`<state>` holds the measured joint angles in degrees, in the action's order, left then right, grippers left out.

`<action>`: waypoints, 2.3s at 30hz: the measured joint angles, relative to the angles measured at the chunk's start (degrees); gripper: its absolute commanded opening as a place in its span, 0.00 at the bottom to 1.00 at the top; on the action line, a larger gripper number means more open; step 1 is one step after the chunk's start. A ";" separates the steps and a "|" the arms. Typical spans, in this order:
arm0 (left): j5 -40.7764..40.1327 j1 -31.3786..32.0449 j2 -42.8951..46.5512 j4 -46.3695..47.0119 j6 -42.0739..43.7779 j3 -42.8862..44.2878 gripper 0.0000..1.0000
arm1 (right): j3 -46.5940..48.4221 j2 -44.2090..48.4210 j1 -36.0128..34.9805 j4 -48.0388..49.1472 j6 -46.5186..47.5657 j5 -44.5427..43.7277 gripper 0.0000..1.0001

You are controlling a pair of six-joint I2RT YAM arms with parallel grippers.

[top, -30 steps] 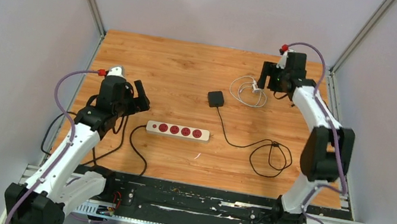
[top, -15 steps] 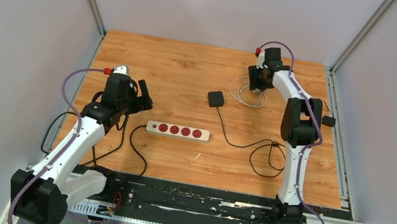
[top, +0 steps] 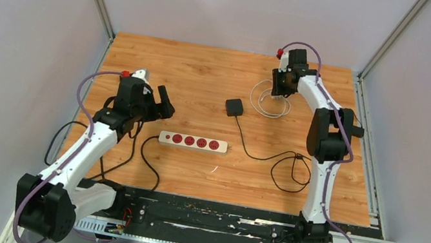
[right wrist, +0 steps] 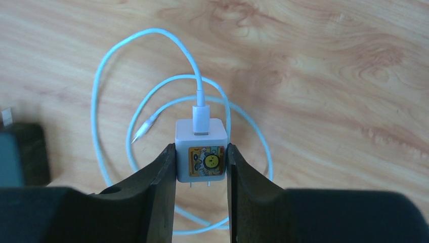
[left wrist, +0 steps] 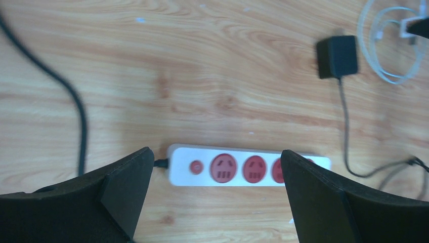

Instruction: Insert the plug

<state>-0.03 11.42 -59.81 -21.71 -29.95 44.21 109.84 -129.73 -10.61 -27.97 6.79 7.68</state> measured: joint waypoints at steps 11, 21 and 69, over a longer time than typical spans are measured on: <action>33.44 1.51 -7.28 20.87 -2.21 1.14 0.99 | -29.31 36.68 0.00 15.19 -12.55 19.52 0.10; 45.97 15.26 -18.23 30.95 -2.25 18.12 0.88 | -44.30 46.53 -1.01 32.54 -22.67 40.54 0.09; 53.02 17.11 -22.86 59.45 -13.97 14.45 0.18 | -49.86 53.09 -9.25 61.37 -46.58 54.21 0.06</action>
<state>52.99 28.53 -82.67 37.74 -43.92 58.65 59.99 -76.64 -19.86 33.41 -39.79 61.89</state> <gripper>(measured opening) 0.394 0.376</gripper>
